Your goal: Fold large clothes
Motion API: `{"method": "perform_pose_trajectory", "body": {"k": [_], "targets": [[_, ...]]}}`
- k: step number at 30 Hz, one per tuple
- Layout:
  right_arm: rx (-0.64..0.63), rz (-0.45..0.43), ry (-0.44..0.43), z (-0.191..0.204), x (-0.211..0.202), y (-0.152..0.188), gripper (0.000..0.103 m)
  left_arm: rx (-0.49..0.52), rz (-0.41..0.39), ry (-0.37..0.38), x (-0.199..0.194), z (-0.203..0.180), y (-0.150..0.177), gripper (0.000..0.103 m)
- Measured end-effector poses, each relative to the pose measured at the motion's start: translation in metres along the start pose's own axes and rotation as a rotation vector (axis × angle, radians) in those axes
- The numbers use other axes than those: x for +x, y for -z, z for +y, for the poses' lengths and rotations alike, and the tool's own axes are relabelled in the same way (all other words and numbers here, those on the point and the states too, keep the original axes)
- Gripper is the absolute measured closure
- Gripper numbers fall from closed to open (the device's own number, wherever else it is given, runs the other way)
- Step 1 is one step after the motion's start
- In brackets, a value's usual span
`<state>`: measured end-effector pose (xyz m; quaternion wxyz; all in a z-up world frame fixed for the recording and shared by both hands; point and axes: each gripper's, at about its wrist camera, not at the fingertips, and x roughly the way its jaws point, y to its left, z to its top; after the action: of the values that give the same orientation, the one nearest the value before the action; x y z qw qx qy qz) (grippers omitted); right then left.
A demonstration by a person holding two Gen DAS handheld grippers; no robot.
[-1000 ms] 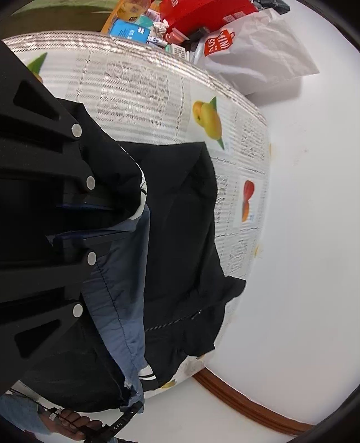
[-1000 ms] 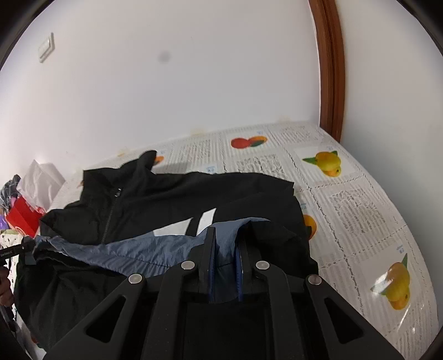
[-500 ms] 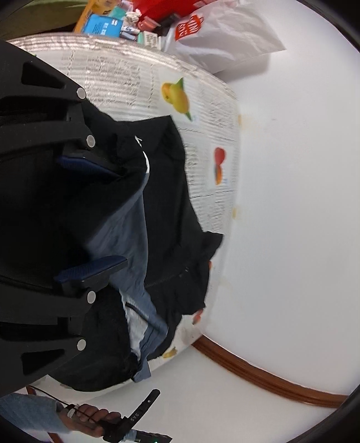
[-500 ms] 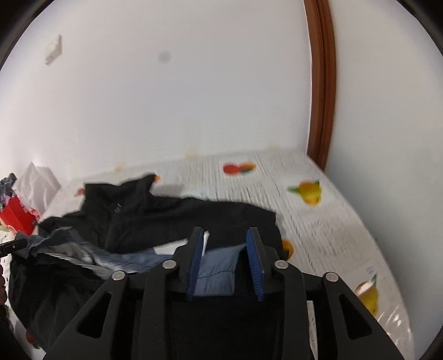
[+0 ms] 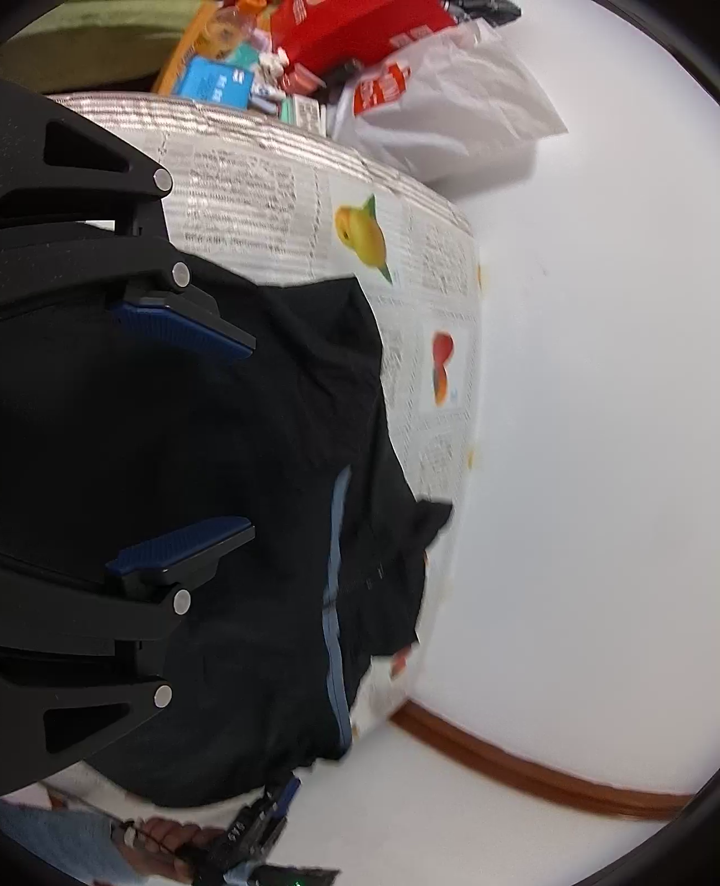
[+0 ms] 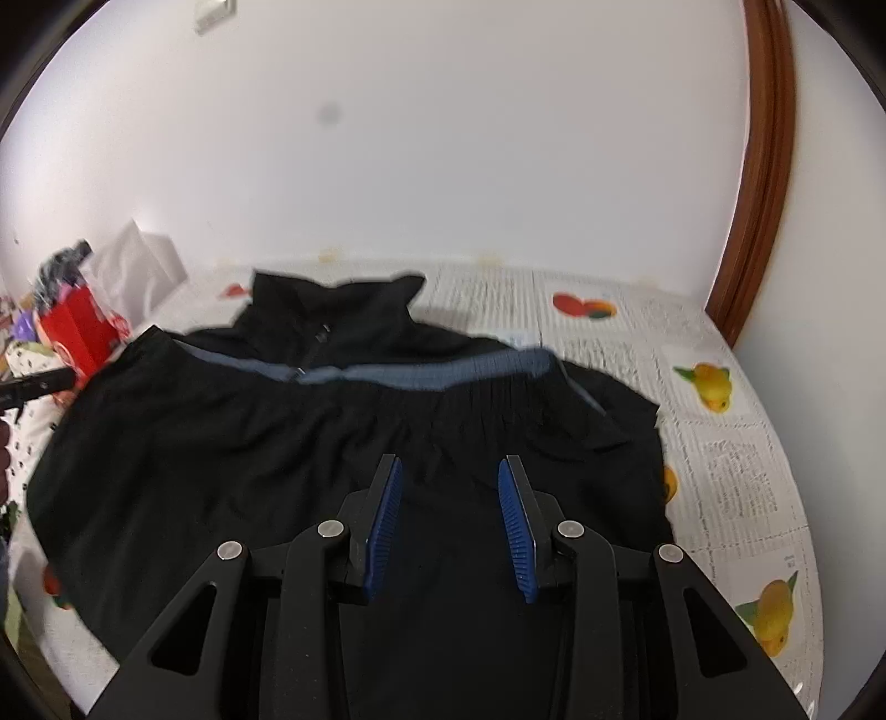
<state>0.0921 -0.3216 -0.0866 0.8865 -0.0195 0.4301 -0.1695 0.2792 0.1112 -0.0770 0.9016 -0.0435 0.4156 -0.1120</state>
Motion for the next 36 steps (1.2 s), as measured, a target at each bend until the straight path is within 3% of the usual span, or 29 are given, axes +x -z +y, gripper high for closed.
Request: {"method": "perform_pose_trajectory", "body": {"k": [9, 15, 27, 32, 36], "targets": [[0.026, 0.068, 0.149, -0.023, 0.071, -0.008, 0.067, -0.032, 0.069, -0.082, 0.046, 0.016, 0.010, 0.046], [0.100, 0.145, 0.160, -0.045, 0.104, -0.003, 0.067, -0.026, 0.094, -0.105, 0.070, 0.011, 0.013, 0.046], [0.104, 0.148, 0.128, -0.090, 0.128, -0.022, 0.067, 0.003, 0.080, -0.125, 0.101, -0.028, -0.001, 0.041], [0.146, 0.131, 0.080, -0.106, 0.121, -0.023, 0.067, 0.007, 0.091, -0.108, 0.094, -0.033, -0.002, 0.041], [0.136, 0.131, 0.134, -0.095, 0.096, -0.023, 0.066, -0.018, 0.088, -0.067, 0.068, -0.024, 0.004, 0.041]]}}
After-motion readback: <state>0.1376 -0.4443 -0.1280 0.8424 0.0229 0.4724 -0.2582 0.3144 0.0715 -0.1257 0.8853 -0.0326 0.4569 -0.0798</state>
